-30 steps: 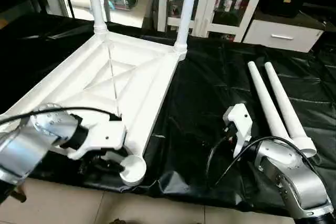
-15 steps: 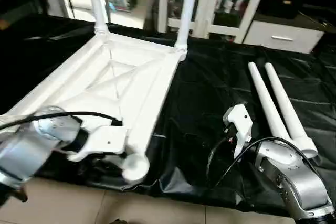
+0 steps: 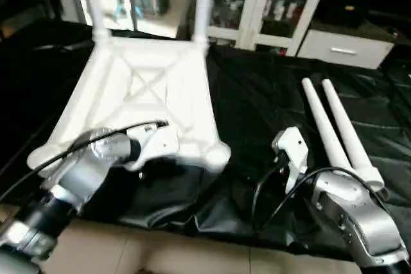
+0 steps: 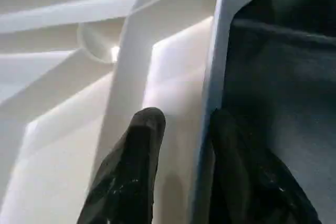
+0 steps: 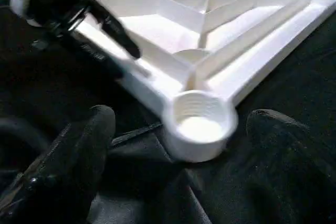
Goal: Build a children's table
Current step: Rotate table base
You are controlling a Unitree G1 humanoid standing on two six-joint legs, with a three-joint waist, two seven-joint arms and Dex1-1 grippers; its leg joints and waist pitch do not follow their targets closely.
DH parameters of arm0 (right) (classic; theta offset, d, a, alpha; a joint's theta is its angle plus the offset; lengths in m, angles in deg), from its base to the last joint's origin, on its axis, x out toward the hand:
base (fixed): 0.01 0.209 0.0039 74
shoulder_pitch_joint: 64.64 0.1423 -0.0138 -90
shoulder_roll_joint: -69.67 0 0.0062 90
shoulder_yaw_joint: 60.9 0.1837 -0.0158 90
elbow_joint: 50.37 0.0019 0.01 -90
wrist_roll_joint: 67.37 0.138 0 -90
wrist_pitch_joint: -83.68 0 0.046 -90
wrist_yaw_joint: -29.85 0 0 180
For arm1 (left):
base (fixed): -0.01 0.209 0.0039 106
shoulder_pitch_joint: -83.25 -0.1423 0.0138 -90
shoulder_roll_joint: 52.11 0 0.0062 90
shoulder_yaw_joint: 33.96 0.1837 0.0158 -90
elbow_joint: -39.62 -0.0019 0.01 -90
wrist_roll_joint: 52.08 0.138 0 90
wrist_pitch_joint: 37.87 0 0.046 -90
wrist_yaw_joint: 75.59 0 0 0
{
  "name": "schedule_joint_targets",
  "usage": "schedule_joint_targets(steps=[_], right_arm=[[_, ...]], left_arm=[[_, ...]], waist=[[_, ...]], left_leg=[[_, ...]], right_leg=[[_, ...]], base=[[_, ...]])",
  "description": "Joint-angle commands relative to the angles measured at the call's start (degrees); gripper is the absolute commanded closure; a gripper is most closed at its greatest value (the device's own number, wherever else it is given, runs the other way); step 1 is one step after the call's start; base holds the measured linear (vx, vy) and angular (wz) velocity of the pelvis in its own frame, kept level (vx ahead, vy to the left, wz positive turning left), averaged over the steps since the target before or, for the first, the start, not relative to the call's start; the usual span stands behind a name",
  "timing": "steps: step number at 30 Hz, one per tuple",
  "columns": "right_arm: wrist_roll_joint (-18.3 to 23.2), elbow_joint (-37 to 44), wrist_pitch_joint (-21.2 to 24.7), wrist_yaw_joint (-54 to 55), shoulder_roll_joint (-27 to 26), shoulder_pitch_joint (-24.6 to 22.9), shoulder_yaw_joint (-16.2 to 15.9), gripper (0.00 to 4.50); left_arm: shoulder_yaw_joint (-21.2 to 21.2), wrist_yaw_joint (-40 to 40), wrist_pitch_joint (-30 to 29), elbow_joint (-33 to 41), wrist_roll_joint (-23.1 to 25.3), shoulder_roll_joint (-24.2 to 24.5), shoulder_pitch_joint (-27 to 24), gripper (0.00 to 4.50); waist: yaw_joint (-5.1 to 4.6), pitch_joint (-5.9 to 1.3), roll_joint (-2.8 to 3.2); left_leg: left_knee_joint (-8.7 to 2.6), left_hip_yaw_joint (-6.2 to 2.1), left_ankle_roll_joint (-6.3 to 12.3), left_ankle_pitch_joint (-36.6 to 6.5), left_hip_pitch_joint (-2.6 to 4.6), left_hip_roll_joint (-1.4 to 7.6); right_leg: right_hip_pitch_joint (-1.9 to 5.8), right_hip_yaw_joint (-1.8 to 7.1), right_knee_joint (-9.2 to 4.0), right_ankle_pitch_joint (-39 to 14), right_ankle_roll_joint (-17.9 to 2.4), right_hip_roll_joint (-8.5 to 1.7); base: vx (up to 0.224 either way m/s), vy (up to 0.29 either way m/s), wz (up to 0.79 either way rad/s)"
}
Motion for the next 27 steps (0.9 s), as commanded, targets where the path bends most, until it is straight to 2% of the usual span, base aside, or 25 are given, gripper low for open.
schedule_joint_targets(steps=[1, 3, 6, 8, 9, 10, 13, 16, 18, 22, 23, 26, 27], right_arm=[[0.12, 0.13, -0.16, 0.23, 0.76, 0.45, 0.95, 0.17], [0.09, 0.15, -0.22, 0.20, 0.84, 0.33, 1.01, 0.17], [0.10, 0.15, -0.23, 0.21, 0.92, 0.31, 1.12, 0.17], [0.24, 0.00, -0.26, 0.45, 0.91, 0.50, 1.59, 0.17], [0.26, -0.04, -0.27, 0.50, 0.91, 0.54, 1.69, 0.17], [0.26, -0.04, -0.27, 0.50, 0.91, 0.54, 1.69, 0.17], [0.43, -0.34, -0.27, 0.80, 0.88, 0.69, 2.26, 0.17], [0.63, -0.52, -0.13, 0.92, 0.99, 0.78, 2.66, 0.17], [0.59, -0.88, -0.15, 1.12, 1.00, 0.69, 3.08, 0.17], [0.26, -1.77, 0.69, 3.84, 0.34, 1.10, 4.59, 0.17], [0.35, -2.43, 1.37, 5.57, -0.20, 1.57, 5.79, 0.17], [3.07, -2.46, 3.04, 7.45, -1.39, 2.43, 9.21, 0.17], [3.07, -2.46, 3.04, 7.45, -1.39, 2.43, 9.21, 0.17]], left_arm=[[-1.21, 0.30, 1.53, 0.60, -0.94, -1.06, 1.29, 2.71], [-0.79, -1.68, 2.37, 1.40, -1.58, -0.73, 0.72, 2.71], [-0.37, -3.74, 3.18, 1.84, -2.54, -0.64, 0.10, 2.71], [-0.17, -3.10, 4.95, 0.89, -2.75, -1.48, 0.32, 2.71], [-0.27, -2.87, 5.43, 0.51, -2.64, -1.80, 0.40, 2.71], [-0.27, -2.87, 5.43, 0.51, -2.64, -1.80, 0.40, 2.71], [-0.60, -2.44, 6.39, -1.11, -2.82, -3.42, 1.10, 2.71], [-1.06, -2.25, 6.35, -2.88, -3.92, -5.41, 1.84, 2.71], [-1.21, -1.87, 6.62, -4.99, -4.56, -7.36, 2.44, 2.71], [-1.09, -1.03, 7.38, -7.17, -4.01, -8.71, 2.74, 2.71], [-1.11, -0.13, 7.75, -8.27, -3.38, -9.10, 2.93, 2.71], [-1.08, 0.36, 8.51, -9.25, -2.16, -8.24, 3.16, 2.71], [-1.08, 0.36, 8.51, -9.25, -2.16, -8.24, 3.16, 2.71]], waist=[[0.10, -3.43, 0.50], [0.05, -3.67, 0.45], [0.03, -4.07, 0.55], [0.03, -4.33, 0.43], [0.03, -4.35, 0.40], [0.07, -4.17, 0.41], [0.19, -3.81, 0.40], [0.16, -3.37, 0.39], [0.14, -3.39, 0.43], [0.14, -3.52, 0.31], [0.17, -3.51, 0.39], [0.04, -3.73, 0.56], [0.00, -3.75, 0.50]], left_leg=[[-4.60, -0.41, -0.48, -13.50, -0.26, 1.16], [-4.43, -0.30, -0.21, -10.51, -0.56, 1.11], [-3.97, -0.11, 0.49, -5.81, -0.47, 1.04], [-3.44, 0.14, 2.02, -1.18, -0.56, 0.79], [-3.39, 0.16, 2.42, -0.48, -0.62, 0.77], [-3.43, 0.27, 2.97, -0.91, -0.63, 0.79], [-3.76, 0.39, 2.34, -5.68, -0.47, 1.03], [-4.21, 0.21, 0.31, -11.17, -0.34, 1.14], [-4.27, 0.08, -0.09, -12.20, -0.37, 1.11], [-4.23, 0.03, -0.15, -11.16, -0.56, 1.06], [-4.24, 0.01, -0.20, -10.98, -0.51, 1.07], [-4.17, 0.00, -0.07, -9.91, -0.56, 0.98], [-4.12, 0.01, 0.04, -9.88, -0.54, 0.99]], right_leg=[[2.13, 2.40, -4.69, -19.70, -5.88, -2.90], [2.51, 2.46, -3.70, -12.83, -7.87, -2.68], [2.66, 2.49, -2.72, -4.73, -10.00, -2.44], [2.87, 2.56, -1.92, 3.00, -12.36, -2.25], [2.94, 2.56, -1.83, 4.18, -12.75, -2.23], [2.90, 2.55, -1.99, 3.85, -13.13, -2.30], [2.83, 2.63, -2.68, -2.76, -12.43, -2.64], [2.57, 2.64, -3.76, -12.75, -9.46, -2.85], [2.53, 2.64, -4.11, -15.36, -8.05, -2.86], [2.56, 2.58, -4.08, -14.44, -7.62, -2.81], [2.50, 2.58, -4.07, -14.29, -7.66, -2.80], [2.69, 2.57, -3.82, -11.63, -8.23, -2.72], [2.69, 2.57, -3.77, -11.43, -8.26, -2.70]], base=[[0.000, 0.000, 0.00], [0.000, 0.000, 0.00], [0.055, 0.007, -0.01], [0.063, 0.009, 0.01], [0.000, 0.000, 0.00], [0.000, 0.000, 0.00], [0.000, 0.000, 0.00], [0.000, 0.000, 0.00], [0.000, 0.000, 0.00], [0.000, 0.000, 0.00], [0.000, 0.000, 0.00], [0.000, 0.000, 0.00], [0.000, 0.000, 0.00]])
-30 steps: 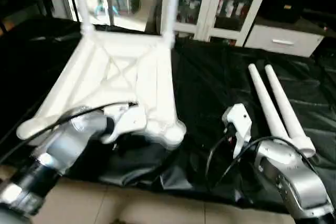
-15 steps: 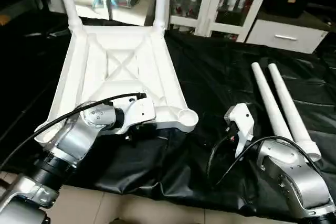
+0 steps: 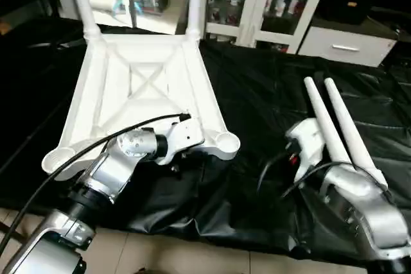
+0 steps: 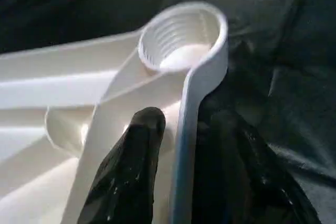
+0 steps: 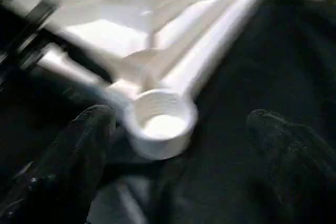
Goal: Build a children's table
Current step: Rotate table base, then pick table leg
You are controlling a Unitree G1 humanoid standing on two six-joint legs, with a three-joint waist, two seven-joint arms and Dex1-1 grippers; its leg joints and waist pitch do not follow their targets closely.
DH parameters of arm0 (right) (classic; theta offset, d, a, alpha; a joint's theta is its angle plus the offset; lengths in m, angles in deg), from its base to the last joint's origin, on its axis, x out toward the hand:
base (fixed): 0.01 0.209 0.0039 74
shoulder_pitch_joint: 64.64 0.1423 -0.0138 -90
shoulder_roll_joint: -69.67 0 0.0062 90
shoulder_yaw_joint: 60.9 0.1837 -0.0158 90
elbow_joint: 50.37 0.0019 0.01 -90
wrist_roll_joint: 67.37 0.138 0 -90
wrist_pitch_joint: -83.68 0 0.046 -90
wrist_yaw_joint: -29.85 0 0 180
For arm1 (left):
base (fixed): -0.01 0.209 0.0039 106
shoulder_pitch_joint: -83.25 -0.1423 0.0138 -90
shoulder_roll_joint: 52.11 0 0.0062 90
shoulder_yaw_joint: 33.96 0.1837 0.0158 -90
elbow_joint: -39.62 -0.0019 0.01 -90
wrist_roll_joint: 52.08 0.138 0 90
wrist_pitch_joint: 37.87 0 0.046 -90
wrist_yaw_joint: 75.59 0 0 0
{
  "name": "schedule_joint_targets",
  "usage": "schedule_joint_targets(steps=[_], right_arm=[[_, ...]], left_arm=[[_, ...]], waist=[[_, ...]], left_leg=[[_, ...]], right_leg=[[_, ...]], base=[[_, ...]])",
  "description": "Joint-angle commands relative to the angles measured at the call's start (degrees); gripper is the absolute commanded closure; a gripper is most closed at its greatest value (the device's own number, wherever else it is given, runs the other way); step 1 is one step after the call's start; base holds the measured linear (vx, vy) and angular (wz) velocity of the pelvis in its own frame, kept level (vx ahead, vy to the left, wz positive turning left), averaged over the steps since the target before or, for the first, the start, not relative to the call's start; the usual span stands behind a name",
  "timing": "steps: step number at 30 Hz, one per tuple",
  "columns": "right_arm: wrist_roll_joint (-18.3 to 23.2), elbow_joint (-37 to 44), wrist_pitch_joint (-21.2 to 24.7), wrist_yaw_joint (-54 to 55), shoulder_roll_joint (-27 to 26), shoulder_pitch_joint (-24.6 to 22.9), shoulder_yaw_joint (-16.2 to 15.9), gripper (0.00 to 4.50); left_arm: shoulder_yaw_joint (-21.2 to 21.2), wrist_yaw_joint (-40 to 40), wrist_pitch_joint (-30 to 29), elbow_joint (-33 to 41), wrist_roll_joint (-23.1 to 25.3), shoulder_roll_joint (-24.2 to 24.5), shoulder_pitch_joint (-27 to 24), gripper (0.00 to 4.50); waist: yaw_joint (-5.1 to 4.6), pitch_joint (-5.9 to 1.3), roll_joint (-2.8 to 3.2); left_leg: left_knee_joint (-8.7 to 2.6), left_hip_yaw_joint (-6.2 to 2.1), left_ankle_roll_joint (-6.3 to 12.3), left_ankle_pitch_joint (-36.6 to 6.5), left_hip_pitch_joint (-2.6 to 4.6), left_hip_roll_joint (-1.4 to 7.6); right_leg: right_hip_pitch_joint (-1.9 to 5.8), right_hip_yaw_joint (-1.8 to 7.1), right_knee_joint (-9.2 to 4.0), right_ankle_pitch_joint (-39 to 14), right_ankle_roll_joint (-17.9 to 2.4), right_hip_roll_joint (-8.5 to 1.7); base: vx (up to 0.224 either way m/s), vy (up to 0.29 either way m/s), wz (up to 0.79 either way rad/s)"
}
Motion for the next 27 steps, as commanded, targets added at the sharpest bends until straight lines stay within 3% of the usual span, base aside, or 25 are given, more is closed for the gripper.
schedule_joint_targets(steps=[1, 2, 3, 4, 5, 7, 8, 10, 12, 13, 16, 17, 19, 20, 27], right_arm=[[3.28, 0.81, 2.40, 2.05, -0.98, 0.85, 3.62, 0.17], [3.63, 0.86, 2.66, 2.38, -1.18, 0.95, 4.07, 0.17], [5.51, 0.73, 4.96, 5.04, -2.27, 2.09, 6.91, 0.17], [5.95, 0.58, 5.81, 5.96, -2.53, 2.54, 7.75, 0.17], [6.04, -0.52, 6.89, 8.10, -2.71, 3.83, 9.10, 0.17], [5.76, -1.34, 7.48, 9.39, -2.69, 4.64, 9.74, 0.17], [3.52, -5.01, 10.48, 13.48, -2.35, 7.32, 11.16, 0.09], [-0.55, -10.15, 11.40, 17.85, -0.85, 10.33, 11.81, 0.09], [-2.94, -14.89, 11.39, 19.82, 1.04, 13.55, 11.88, 0.09], [-4.15, -16.64, 11.70, 20.96, 1.93, 15.08, 11.37, 0.09], [-5.77, -20.00, 13.54, 22.63, 3.27, 17.73, 10.32, 0.09], [-5.88, -20.42, 13.83, 22.77, 3.43, 18.03, 10.19, 0.09], [-6.85, -24.42, 16.38, 24.12, 4.65, 20.68, 9.23, 0.09], [-7.71, -27.61, 17.37, 25.04, 5.30, 22.37, 8.80, 0.09], [-10.01, -40.52, 18.91, 24.64, 6.11, 26.84, 8.44, 0.09]], left_arm=[[-2.13, -2.14, -1.56, 3.54, -2.54, 0.70, 0.32, 2.71], [-2.64, -2.70, -2.06, 4.42, -3.47, 0.71, 0.11, 2.71], [-5.88, -6.22, -6.28, 10.60, -9.91, 0.81, -1.42, 2.71], [-6.85, -7.09, -7.62, 12.51, -11.85, 0.84, -1.90, 2.71], [-8.35, -8.24, -10.09, 15.72, -14.97, 1.03, -2.75, 2.71], [-9.06, -8.83, -11.56, 17.41, -16.59, 1.18, -3.21, 2.71], [-10.38, -9.45, -13.90, 20.66, -19.93, 1.27, -4.12, 2.70], [-11.73, -7.43, -15.74, 22.69, -21.44, 0.13, -4.49, 2.70], [-12.60, -2.09, -15.85, 23.09, -19.45, -2.52, -4.44, 2.70], [-12.74, -0.13, -16.20, 23.33, -18.42, -3.64, -4.49, 2.70], [-12.12, 0.16, -17.05, 24.34, -17.88, -4.03, -5.06, 2.70], [-12.02, 0.10, -17.26, 24.58, -17.92, -3.99, -5.17, 2.70], [-11.02, -0.41, -19.57, 27.02, -18.63, -3.34, -6.06, 2.70], [-9.92, -1.55, -21.73, 29.36, -19.71, -2.27, -6.73, 2.70], [-6.10, -6.48, -27.19, 36.64, -22.76, 1.66, -9.52, 2.70]], waist=[[0.08, -3.73, 0.65], [0.11, -3.81, 0.70], [0.12, -3.89, 1.09], [0.11, -3.98, 0.92], [0.07, -3.86, 0.92], [-0.08, -3.74, 1.00], [-0.24, -3.57, 1.32], [-0.25, -3.48, 1.18], [-0.26, -3.38, 1.15], [-0.18, -3.45, 0.68], [-0.24, -3.47, 0.72], [-0.30, -3.55, 0.64], [-0.63, -3.66, 0.49], [-0.57, -3.66, 0.55], [-0.94, -3.61, 0.66]], left_leg=[[-4.24, -0.12, 0.05, -9.38, -0.01, 1.01], [-4.23, -0.10, 0.03, -8.78, 0.08, 1.03], [-4.14, -0.05, -0.06, -7.86, 0.24, 1.11], [-4.18, -0.10, -0.28, -6.45, -0.04, 1.13], [-4.08, 0.16, -0.22, -6.36, 0.17, 0.99], [-4.04, 0.36, -0.19, -6.71, 0.21, 0.83], [-4.14, 0.35, -0.82, -7.78, 0.29, 0.78], [-4.09, 0.46, -1.80, -8.99, 0.39, 0.70], [-3.92, 0.72, -2.17, -10.68, 0.64, 0.72], [-3.87, 0.72, -1.90, -10.29, 0.46, 0.55], [-3.92, 0.44, -1.55, -8.88, -0.20, 0.42], [-3.83, 0.45, -1.42, -8.44, -0.09, 0.38], [-3.79, 0.31, -1.34, -7.37, -0.39, 0.39], [-3.73, 0.40, -1.42, -7.26, -0.22, 0.44], [-3.43, 0.71, -0.74, -7.07, -0.26, 0.28]], right_leg=[[3.14, 2.43, -3.81, -10.81, -8.28, -2.77], [3.18, 2.49, -3.59, -9.81, -8.81, -2.93], [3.02, 2.46, -3.29, -7.01, -10.16, -2.80], [3.33, 2.45, -2.70, -4.01, -12.07, -2.84], [3.04, 2.36, -2.74, -2.87, -12.88, -2.40], [3.05, 2.38, -2.75, -3.49, -13.09, -2.31], [3.01, 2.40, -2.81, -5.56, -12.79, -2.34], [2.90, 2.39, -3.08, -8.94, -12.00, -2.37], [2.63, 2.49, -3.65, -11.69, -11.00, -2.31], [2.95, 2.46, -3.88, -12.39, -10.00, -2.22], [3.31, 2.37, -3.84, -13.81, -7.94, -2.32], [3.22, 2.36, -3.84, -13.90, -7.23, -2.27], [3.33, 2.28, -3.49, -12.54, -7.38, -2.18], [3.15, 2.32, -3.52, -12.29, -7.52, -2.19], [2.98, 2.34, -3.18, -9.58, -9.95, -1.93]], base=[[0.000, 0.000, 0.00], [0.000, 0.000, 0.00], [0.000, 0.000, 0.00], [0.000, 0.000, 0.00], [0.000, 0.000, 0.00], [0.000, 0.000, 0.00], [0.000, 0.000, 0.00], [0.000, 0.000, 0.00], [0.000, 0.000, 0.00], [0.000, 0.000, 0.00], [0.000, 0.000, 0.00], [0.000, 0.000, 0.00], [0.000, 0.000, 0.00], [0.000, 0.000, 0.00], [0.000, 0.000, 0.00]])
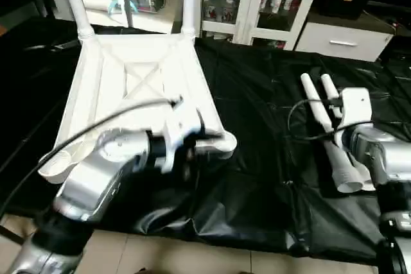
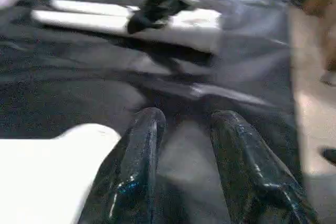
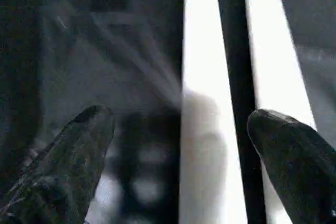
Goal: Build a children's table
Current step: Pick table leg
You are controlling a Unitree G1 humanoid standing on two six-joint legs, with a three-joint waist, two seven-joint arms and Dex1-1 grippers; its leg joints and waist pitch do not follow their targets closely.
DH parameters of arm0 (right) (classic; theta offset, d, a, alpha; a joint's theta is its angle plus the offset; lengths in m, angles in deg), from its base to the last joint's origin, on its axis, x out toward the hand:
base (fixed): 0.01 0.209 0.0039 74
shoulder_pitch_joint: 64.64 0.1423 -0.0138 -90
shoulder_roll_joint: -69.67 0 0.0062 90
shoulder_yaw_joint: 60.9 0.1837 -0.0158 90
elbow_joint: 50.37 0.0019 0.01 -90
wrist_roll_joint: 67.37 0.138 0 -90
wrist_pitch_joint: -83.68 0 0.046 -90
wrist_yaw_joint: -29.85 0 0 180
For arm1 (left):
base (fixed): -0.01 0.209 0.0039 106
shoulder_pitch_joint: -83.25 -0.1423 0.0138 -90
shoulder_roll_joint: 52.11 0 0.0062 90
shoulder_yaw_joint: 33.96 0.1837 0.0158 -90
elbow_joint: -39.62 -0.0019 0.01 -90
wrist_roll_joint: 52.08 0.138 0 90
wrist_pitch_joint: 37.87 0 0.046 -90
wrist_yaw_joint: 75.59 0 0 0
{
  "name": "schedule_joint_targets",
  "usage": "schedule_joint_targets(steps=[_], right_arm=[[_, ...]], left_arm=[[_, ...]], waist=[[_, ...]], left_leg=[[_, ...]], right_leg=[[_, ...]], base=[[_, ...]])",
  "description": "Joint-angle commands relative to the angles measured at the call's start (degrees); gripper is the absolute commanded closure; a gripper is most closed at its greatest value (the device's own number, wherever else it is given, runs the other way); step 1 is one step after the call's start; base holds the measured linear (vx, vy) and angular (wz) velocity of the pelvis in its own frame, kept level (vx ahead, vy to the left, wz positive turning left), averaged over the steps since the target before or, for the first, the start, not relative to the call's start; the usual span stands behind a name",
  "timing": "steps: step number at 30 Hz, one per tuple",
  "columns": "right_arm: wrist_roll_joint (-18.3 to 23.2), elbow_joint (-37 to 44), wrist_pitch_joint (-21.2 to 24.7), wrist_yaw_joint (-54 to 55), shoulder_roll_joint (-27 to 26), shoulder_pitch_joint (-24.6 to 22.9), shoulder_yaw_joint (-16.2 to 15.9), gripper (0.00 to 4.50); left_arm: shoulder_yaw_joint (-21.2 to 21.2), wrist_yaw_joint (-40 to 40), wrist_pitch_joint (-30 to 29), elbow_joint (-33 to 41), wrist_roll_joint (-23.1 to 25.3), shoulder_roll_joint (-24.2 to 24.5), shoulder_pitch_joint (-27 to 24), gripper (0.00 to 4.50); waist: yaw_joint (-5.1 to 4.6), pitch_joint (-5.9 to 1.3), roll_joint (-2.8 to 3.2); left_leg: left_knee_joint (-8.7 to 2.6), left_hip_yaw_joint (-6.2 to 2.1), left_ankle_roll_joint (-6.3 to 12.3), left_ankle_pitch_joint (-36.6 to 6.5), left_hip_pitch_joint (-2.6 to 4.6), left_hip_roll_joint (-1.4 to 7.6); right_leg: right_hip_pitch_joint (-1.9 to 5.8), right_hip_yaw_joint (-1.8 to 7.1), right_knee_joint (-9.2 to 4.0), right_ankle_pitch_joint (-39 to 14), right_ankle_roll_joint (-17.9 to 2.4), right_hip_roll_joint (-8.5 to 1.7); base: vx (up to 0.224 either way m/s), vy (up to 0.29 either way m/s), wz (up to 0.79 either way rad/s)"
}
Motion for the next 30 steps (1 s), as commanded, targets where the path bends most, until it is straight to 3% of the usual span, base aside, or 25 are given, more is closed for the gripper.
schedule_joint_targets(steps=[1, 5, 12, 18, 30], right_arm=[[-0.24, -2.29, 0.68, -0.67, 0.52, 1.11, 0.08, 0.09], [-0.09, -4.85, 1.08, -1.33, 0.80, 1.68, -0.47, 0.09], [-1.11, -10.92, 2.54, -1.92, 1.22, 3.51, -0.45, 0.09], [-0.48, -12.33, 3.11, -3.38, 1.49, 3.96, -0.51, 0.60], [-0.90, -13.51, 2.85, -3.86, 1.28, 5.00, -0.50, 1.62]], left_arm=[[0.60, -0.02, -0.68, 1.31, -0.17, -0.22, 0.30, 2.70], [0.52, 0.42, -1.82, 1.90, -0.39, -0.40, 0.54, 2.70], [0.96, 0.31, -3.97, 3.67, -1.33, 0.91, 0.63, 2.70], [1.06, 0.52, -3.99, 3.53, -1.15, 1.26, 1.06, 2.70], [0.89, 0.95, -3.72, 3.18, -0.85, 1.59, 1.38, 2.70]], waist=[[-0.03, -3.75, 0.04], [-0.04, -3.69, -0.25], [-0.34, -3.60, -0.20], [-0.30, -3.72, -0.16], [-0.27, -3.71, -0.25]], left_leg=[[-3.68, 0.55, -0.41, -7.56, -0.11, 0.31], [-3.72, 0.47, -0.67, -8.21, -0.23, 0.27], [-3.64, 0.43, -0.95, -9.41, -0.31, 0.23], [-3.58, 0.42, -0.71, -8.24, -0.40, 0.28], [-3.59, 0.44, -0.84, -8.72, -0.36, 0.31]], right_leg=[[3.40, 2.23, -3.65, -9.40, -10.06, -2.13], [3.53, 2.16, -3.78, -11.14, -9.42, -2.15], [3.31, 2.07, -4.16, -14.88, -8.43, -2.15], [3.39, 2.07, -3.87, -12.53, -9.07, -2.15], [3.35, 2.05, -3.96, -13.63, -9.08, -2.21]], base=[[0.000, 0.000, 0.00], [0.000, 0.000, 0.00], [0.000, 0.000, 0.00], [0.000, 0.000, 0.00], [0.000, 0.000, 0.00]])
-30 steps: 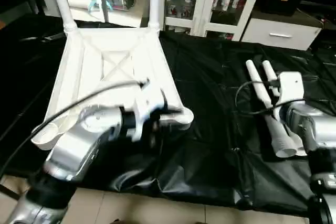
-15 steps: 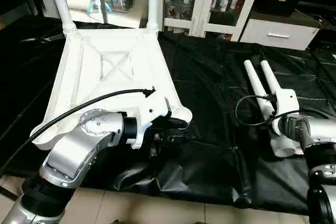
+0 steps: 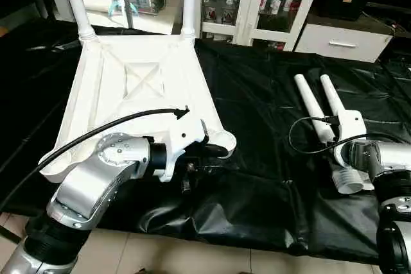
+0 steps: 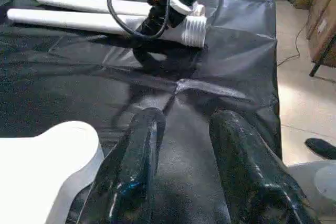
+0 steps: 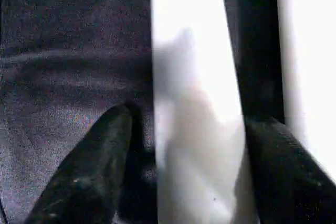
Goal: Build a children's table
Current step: Pick table leg
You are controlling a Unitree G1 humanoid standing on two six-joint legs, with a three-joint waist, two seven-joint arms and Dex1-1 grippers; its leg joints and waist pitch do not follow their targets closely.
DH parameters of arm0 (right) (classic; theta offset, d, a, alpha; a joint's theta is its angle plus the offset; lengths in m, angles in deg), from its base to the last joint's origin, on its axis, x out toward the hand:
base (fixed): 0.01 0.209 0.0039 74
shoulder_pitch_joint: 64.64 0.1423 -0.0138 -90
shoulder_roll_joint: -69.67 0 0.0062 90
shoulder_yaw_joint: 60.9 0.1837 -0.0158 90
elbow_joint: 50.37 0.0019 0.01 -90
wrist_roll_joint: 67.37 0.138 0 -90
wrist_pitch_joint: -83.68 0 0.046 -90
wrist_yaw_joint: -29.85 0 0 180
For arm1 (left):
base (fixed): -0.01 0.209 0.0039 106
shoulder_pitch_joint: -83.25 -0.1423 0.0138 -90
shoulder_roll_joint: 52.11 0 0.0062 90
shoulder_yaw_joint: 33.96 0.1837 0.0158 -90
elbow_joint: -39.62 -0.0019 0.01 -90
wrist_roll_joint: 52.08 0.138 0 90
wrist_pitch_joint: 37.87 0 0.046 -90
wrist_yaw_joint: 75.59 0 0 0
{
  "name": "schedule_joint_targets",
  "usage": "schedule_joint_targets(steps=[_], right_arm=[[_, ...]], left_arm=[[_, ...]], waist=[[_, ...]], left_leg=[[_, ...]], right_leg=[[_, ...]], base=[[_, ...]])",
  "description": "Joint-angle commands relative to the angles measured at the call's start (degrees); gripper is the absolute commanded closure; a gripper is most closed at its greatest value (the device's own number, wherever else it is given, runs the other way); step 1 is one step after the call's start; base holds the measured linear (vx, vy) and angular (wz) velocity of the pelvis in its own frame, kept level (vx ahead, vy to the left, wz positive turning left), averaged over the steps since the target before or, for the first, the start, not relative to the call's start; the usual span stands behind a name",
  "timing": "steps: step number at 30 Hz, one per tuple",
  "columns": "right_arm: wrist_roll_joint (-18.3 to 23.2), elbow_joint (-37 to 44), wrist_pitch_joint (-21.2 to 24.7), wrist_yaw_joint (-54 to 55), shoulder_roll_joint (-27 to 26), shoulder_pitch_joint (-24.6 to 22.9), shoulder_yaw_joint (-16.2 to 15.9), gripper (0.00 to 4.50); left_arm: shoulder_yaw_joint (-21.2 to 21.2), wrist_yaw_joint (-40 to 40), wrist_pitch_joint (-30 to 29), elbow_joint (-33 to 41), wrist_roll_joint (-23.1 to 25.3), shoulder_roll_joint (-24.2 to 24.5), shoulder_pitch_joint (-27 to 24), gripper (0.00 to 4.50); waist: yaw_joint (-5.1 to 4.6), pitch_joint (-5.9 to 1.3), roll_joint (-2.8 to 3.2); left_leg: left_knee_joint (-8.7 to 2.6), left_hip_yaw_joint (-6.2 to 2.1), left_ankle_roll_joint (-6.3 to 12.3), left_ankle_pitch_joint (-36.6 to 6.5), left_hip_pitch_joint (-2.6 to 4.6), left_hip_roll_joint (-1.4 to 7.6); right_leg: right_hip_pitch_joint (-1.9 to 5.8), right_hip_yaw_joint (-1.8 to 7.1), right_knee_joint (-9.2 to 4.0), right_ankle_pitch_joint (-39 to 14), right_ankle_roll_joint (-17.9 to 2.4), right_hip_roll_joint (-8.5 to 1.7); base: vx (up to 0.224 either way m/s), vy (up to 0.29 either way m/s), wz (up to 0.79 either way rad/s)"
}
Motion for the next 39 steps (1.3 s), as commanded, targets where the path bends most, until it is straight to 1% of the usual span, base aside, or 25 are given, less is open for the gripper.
schedule_joint_targets(steps=[1, 6, 8, 10, 12, 13, 16, 18, 19, 20, 21, 23, 24, 25, 26, 27, 28, 30, 31, 32, 33, 34, 35, 37, 39], right_arm=[[-0.23, -1.16, 0.41, -0.49, 0.36, 0.79, 0.17, 1.72], [0.08, -0.79, 0.58, -0.01, -0.06, 0.96, 0.71, 2.16], [0.76, 0.85, 0.92, -0.08, -0.40, 0.71, 1.30, 2.32], [2.30, 3.48, 1.41, -0.17, -0.96, 0.53, 2.78, 2.45], [5.42, 8.69, 2.83, -1.51, -2.12, -0.08, 4.94, 2.60], [5.67, 9.13, 3.03, -1.61, -2.21, -0.14, 5.09, 2.60], [8.60, 15.30, 5.95, -3.54, -3.20, -1.37, 6.00, 2.67], [9.95, 17.71, 6.36, -4.59, -3.61, -1.97, 6.48, 2.67], [14.12, 21.68, 6.53, -7.79, -4.46, -2.70, 8.39, 2.67], [15.36, 22.85, 6.43, -8.81, -4.71, -2.96, 8.91, 2.67], [19.44, 26.66, 6.18, -12.32, -5.51, -3.96, 10.49, 2.67], [23.17, 29.10, 9.51, -14.82, -5.73, -4.43, 11.72, 2.67], [25.42, 30.33, 11.58, -16.57, -5.75, -4.72, 12.23, 2.67], [27.32, 31.56, 13.28, -18.15, -5.76, -5.14, 12.56, 2.67], [29.12, 32.82, 14.87, -19.64, -5.77, -5.62, 12.83, 2.67], [33.26, 36.06, 16.95, -22.82, -6.11, -7.10, 13.68, 2.67], [36.42, 38.16, 18.97, -24.79, -6.45, -8.02, 14.44, 2.67], [39.95, 40.57, 20.70, -26.26, -7.14, -9.00, 15.44, 2.67], [42.25, 42.33, 21.29, -26.64, -7.71, -9.62, 15.78, 2.68], [42.25, 42.33, 21.29, -26.64, -7.71, -9.62, 15.78, 2.68], [44.44, 43.69, 22.46, -27.08, -8.07, -10.03, 16.10, 2.68], [45.08, 44.05, 22.88, -27.21, -8.17, -10.13, 16.21, 2.68], [45.40, 44.26, 23.00, -27.32, -8.27, -10.19, 16.24, 2.68], [46.06, 45.01, 23.50, -27.69, -8.43, -10.46, 16.32, 2.68], [46.34, 45.65, 23.84, -27.62, -8.40, -10.72, 16.21, 2.68]], left_arm=[[0.64, 0.33, -0.17, 0.56, -0.10, 0.27, 1.27, 2.70], [0.39, 0.56, -0.31, 0.27, -0.18, 0.18, 1.43, 2.70], [-0.20, 1.27, -2.04, 0.31, -0.69, -0.01, 1.61, 2.70], [-1.11, 2.22, -2.31, -0.04, -0.86, -0.55, 2.00, 2.70], [-2.00, 3.54, -0.77, -1.05, -0.09, -1.17, 2.82, 2.70], [-2.04, 3.62, -0.53, -1.14, 0.01, -1.21, 2.88, 2.70], [-3.47, 6.43, 0.24, -3.27, 0.81, -2.82, 4.21, 2.70], [-4.14, 7.89, -0.06, -4.25, 1.05, -3.57, 4.87, 2.70], [-6.08, 10.09, -1.05, -5.49, 0.29, -5.24, 6.03, 2.70], [-6.70, 10.70, -1.36, -5.80, -0.03, -5.75, 6.38, 2.70], [-8.70, 12.54, -2.18, -6.54, -1.18, -7.42, 7.41, 2.70], [-10.96, 13.84, -3.97, -7.01, -3.57, -9.24, 8.51, 2.42], [-12.32, 14.37, -5.00, -7.13, -5.26, -10.32, 9.11, 2.42], [-13.35, 14.65, -5.84, -7.14, -6.69, -11.12, 9.53, 2.32], [-14.27, 14.85, -6.64, -7.10, -8.04, -11.83, 9.89, 2.32], [-15.84, 15.22, -7.77, -6.79, -10.60, -13.12, 10.38, 2.10], [-16.99, 15.65, -8.70, -6.59, -12.37, -14.04, 10.71, 2.01], [-18.29, 16.19, -9.85, -6.33, -14.07, -15.07, 10.97, 1.96], [-19.51, 16.65, -11.16, -6.16, -15.02, -15.83, 11.10, 1.78], [-19.51, 16.65, -11.16, -6.16, -15.02, -15.83, 11.10, 1.66], [-21.10, 17.75, -13.00, -6.17, -16.49, -16.77, 11.41, 1.58], [-21.59, 18.14, -13.57, -6.17, -17.06, -17.03, 11.57, 1.55], [-21.85, 18.25, -13.79, -6.17, -17.43, -17.12, 11.69, 1.55], [-22.75, 19.16, -14.65, -6.18, -18.78, -17.58, 12.16, 1.26], [-23.24, 19.96, -15.26, -6.12, -19.76, -17.81, 12.47, 1.19]], waist=[[0.22, -3.70, -0.13], [0.21, -3.69, -0.16], [0.22, -3.72, -0.16], [0.24, -3.80, -0.17], [0.21, -3.77, -0.16], [0.28, -3.85, -0.16], [0.27, -3.75, -0.13], [0.39, -3.78, -0.08], [0.47, -3.85, -0.15], [0.51, -3.83, -0.18], [0.80, -3.99, -0.11], [0.94, -4.03, -0.25], [1.11, -3.99, -0.22], [1.21, -3.93, -0.38], [1.42, -3.91, -0.30], [1.74, -3.94, -0.59], [2.06, -3.89, -0.64], [2.17, -3.89, -0.59], [2.18, -3.76, -0.56], [2.12, -3.72, -0.72], [2.16, -3.62, -0.79], [2.25, -3.61, -0.74], [2.32, -3.59, -0.74], [2.42, -3.56, -0.77], [2.47, -3.57, -0.90]], left_leg=[[-3.70, 0.44, -0.81, -8.63, -0.25, 0.33], [-3.71, 0.46, -0.82, -8.57, -0.28, 0.31], [-3.68, 0.49, -0.87, -8.57, -0.25, 0.30], [-3.66, 0.45, -0.78, -8.00, -0.30, 0.29], [-3.70, 0.43, -0.63, -8.00, -0.33, 0.26], [-3.71, 0.37, -0.38, -7.62, -0.33, 0.30], [-3.75, 0.37, -0.12, -7.27, -0.31, 0.33], [-3.77, 0.39, -0.09, -6.92, -0.27, 0.34], [-3.75, 0.37, -0.07, -6.67, -0.20, 0.42], [-3.74, 0.47, 0.19, -6.70, -0.24, 0.36], [-3.69, 0.39, 1.13, -5.91, -0.23, 0.46], [-3.65, 0.43, 1.67, -5.39, -0.13, 0.48], [-3.67, 0.41, 1.82, -5.07, -0.12, 0.51], [-3.65, 0.44, 1.82, -5.07, -0.20, 0.49], [-3.66, 0.44, 1.85, -5.18, -0.12, 0.50], [-3.59, 0.49, 2.10, -5.25, -0.08, 0.51], [-3.55, 0.48, 2.45, -5.17, -0.19, 0.50], [-3.66, 0.37, 2.73, -5.49, -0.20, 0.63], [-3.73, 0.37, 2.34, -5.70, -0.15, 0.66], [-3.77, 0.41, 2.03, -6.01, -0.16, 0.65], [-3.85, 0.40, 1.14, -7.01, -0.08, 0.60], [-3.83, 0.35, 0.99, -7.20, -0.11, 0.56], [-3.89, 0.28, 0.75, -7.37, -0.09, 0.58], [-3.98, 0.22, 0.31, -7.29, -0.09, 0.58], [-4.06, 0.15, -0.05, -7.06, -0.20, 0.58]], right_leg=[[3.24, 2.05, -4.11, -13.46, -9.15, -2.24], [3.27, 2.05, -4.07, -13.08, -9.30, -2.21], [3.27, 2.07, -4.04, -13.03, -9.26, -2.19], [3.40, 2.08, -3.90, -12.09, -9.29, -2.20], [3.46, 2.11, -3.96, -11.91, -8.95, -2.14], [3.49, 2.10, -3.91, -11.51, -8.76, -2.18], [3.50, 2.15, -3.98, -11.21, -8.77, -2.07], [3.46, 2.17, -3.95, -10.91, -8.93, -2.10], [3.44, 2.18, -3.91, -10.63, -9.10, -2.21], [3.53, 2.26, -3.96, -10.31, -9.07, -2.16], [3.69, 2.29, -3.67, -7.72, -9.78, -2.22], [3.64, 2.24, -3.63, -6.95, -10.29, -2.18], [3.64, 2.23, -3.63, -6.77, -11.08, -2.24], [3.66, 2.22, -3.57, -7.10, -11.53, -2.24], [3.62, 2.22, -3.70, -7.63, -11.50, -2.32], [3.68, 2.25, -3.72, -7.87, -11.53, -2.40], [3.83, 2.29, -3.70, -7.74, -11.54, -2.48], [3.64, 2.12, -4.01, -9.68, -11.00, -2.56], [3.45, 2.13, -4.23, -11.16, -10.45, -2.57], [3.44, 2.14, -4.34, -12.12, -10.16, -2.58], [3.38, 2.12, -4.62, -15.00, -9.03, -2.60], [3.38, 2.10, -4.68, -15.68, -8.77, -2.64], [3.29, 2.07, -4.91, -16.96, -7.92, -2.68], [3.19, 2.05, -4.99, -17.36, -7.14, -2.62], [3.25, 2.02, -4.99, -17.03, -6.71, -2.61]], base=[[0.000, 0.000, 0.00], [0.000, 0.000, 0.00], [0.000, 0.000, 0.00], [0.000, 0.000, 0.00], [0.000, 0.000, 0.00], [0.000, 0.000, 0.00], [0.000, 0.000, 0.00], [0.000, 0.000, 0.00], [0.000, 0.000, 0.00], [0.000, 0.000, 0.00], [0.000, 0.000, 0.00], [0.000, 0.000, 0.00], [0.000, 0.000, 0.00], [0.000, 0.000, 0.00], [0.000, 0.000, 0.00], [0.000, 0.000, 0.00], [0.000, 0.000, 0.00], [0.000, 0.000, 0.00], [0.000, 0.000, 0.00], [0.000, 0.000, 0.00], [0.000, 0.000, 0.00], [0.000, 0.000, 0.00], [0.000, 0.000, 0.00], [0.000, 0.000, 0.00], [0.000, 0.000, 0.00]])
